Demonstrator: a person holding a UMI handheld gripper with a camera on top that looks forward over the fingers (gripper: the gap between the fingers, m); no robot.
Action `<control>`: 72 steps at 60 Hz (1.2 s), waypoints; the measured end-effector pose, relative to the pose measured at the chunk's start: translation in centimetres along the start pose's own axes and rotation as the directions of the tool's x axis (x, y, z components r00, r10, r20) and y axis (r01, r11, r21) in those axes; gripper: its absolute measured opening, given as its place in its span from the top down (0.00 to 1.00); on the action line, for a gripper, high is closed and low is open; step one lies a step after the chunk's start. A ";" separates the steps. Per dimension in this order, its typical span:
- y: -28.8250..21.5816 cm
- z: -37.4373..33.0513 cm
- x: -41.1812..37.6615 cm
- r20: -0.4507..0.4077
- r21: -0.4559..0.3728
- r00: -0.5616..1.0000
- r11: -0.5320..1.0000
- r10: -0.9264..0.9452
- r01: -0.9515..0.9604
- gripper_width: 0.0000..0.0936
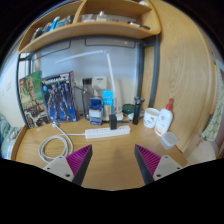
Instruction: Unplug charger
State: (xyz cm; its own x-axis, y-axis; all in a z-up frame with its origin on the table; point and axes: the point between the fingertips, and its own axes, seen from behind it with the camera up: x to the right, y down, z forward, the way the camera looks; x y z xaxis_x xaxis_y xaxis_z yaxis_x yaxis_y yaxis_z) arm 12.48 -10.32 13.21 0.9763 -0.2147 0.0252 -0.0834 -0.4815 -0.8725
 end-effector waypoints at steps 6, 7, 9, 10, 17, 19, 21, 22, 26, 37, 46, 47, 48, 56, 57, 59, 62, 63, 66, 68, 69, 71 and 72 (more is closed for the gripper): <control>0.6 6.1 0.3 0.058 -0.026 0.998 0.999 -0.039 0.040 0.07; 0.5 7.1 0.4 0.065 -0.028 0.997 0.998 -0.046 0.048 0.07; 0.3 8.9 0.6 0.080 -0.031 0.995 0.998 -0.056 0.059 0.07; 0.2 9.8 0.6 0.088 -0.033 0.994 0.997 -0.060 0.064 0.07; -0.9 15.9 0.6 0.137 -0.032 0.987 0.995 -0.086 0.091 0.09; -1.3 17.4 0.5 0.150 -0.029 0.985 0.995 -0.091 0.097 0.11; -1.8 18.8 0.4 0.166 -0.021 0.982 0.995 -0.093 0.098 0.13; -2.0 19.4 0.3 0.173 -0.018 0.980 0.995 -0.094 0.098 0.14; -2.9 21.4 -0.1 0.195 0.003 0.975 0.994 -0.110 0.111 0.17; -4.1 24.5 -1.2 0.224 0.044 0.969 0.994 -0.103 0.095 0.55; -5.0 25.0 -1.2 0.227 0.078 0.969 0.993 -0.099 0.083 0.79; -5.0 25.0 -1.2 0.228 0.079 0.969 0.993 -0.100 0.084 0.82; -5.0 25.0 -1.3 0.231 0.078 0.968 0.994 -0.098 0.082 0.82; -5.5 25.0 -1.1 0.254 -0.011 0.965 0.998 -0.062 0.067 0.91; -6.4 24.7 -1.0 0.260 -0.007 0.964 0.998 -0.053 0.057 0.91; -9.0 23.6 -0.7 0.269 0.028 0.962 0.999 -0.041 0.035 0.91; -13.9 21.2 0.6 0.262 0.109 0.964 0.994 -0.057 0.029 0.91; -15.2 20.5 1.1 0.257 0.126 0.964 0.991 -0.073 0.042 0.91; -18.3 18.3 3.0 0.231 0.149 0.969 0.987 -0.091 0.057 0.91; -19.0 17.1 4.5 0.215 0.140 0.973 0.989 -0.084 0.054 0.91; -19.2 16.6 5.1 0.209 0.134 0.975 0.990 -0.078 0.050 0.91; -19.1 15.8 6.5 0.197 0.117 0.978 0.992 -0.072 0.050 0.91; -18.7 15.6 7.2 0.185 0.093 0.980 0.994 -0.073 0.056 0.91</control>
State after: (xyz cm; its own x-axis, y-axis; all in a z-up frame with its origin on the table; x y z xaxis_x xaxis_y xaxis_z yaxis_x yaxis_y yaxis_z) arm 24.24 10.44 22.09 0.9998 -0.0180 -0.0020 -0.0093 -0.4117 -0.9113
